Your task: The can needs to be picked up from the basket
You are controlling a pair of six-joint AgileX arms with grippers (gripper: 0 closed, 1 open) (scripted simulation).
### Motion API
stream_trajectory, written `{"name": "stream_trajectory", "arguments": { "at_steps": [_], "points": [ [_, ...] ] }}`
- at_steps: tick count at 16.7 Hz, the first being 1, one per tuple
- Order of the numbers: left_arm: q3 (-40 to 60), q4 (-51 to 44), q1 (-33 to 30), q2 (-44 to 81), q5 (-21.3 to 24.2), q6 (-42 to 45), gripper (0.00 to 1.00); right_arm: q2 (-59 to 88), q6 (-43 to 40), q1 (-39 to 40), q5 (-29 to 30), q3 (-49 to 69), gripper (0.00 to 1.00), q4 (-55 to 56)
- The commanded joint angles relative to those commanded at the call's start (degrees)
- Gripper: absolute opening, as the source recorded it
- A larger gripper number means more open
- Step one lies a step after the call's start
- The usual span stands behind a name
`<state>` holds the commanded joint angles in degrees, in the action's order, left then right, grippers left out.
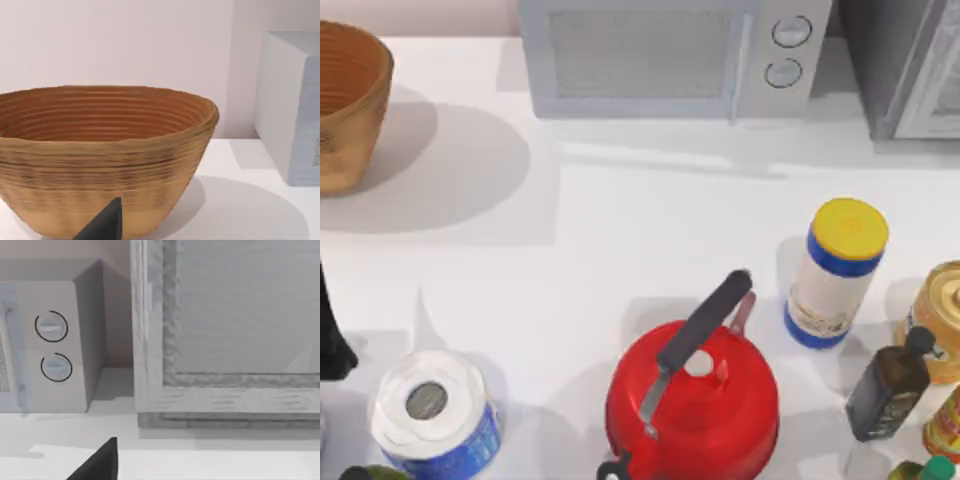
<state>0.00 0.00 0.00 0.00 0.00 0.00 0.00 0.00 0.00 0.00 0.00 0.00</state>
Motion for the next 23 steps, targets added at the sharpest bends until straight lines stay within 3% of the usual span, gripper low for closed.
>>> {"name": "stream_trajectory", "arguments": {
  "at_steps": [5, 9, 16, 23],
  "points": [
    [4.01, -1.54, -0.83, 1.96, 0.68, 0.56, 1.00, 0.00, 0.00, 0.00, 0.00, 0.00, 1.00, 0.00],
    [16.24, -7.09, -2.46, 10.97, 2.20, 2.18, 1.00, 0.00, 0.00, 0.00, 0.00, 0.00, 1.00, 0.00],
    [52.81, -21.63, -2.10, 38.82, 5.37, 5.28, 1.00, 0.00, 0.00, 0.00, 0.00, 0.00, 1.00, 0.00],
    [95.71, -38.58, 2.11, 81.72, 7.26, 9.24, 1.00, 0.00, 0.00, 0.00, 0.00, 0.00, 1.00, 0.00]
  ]
}}
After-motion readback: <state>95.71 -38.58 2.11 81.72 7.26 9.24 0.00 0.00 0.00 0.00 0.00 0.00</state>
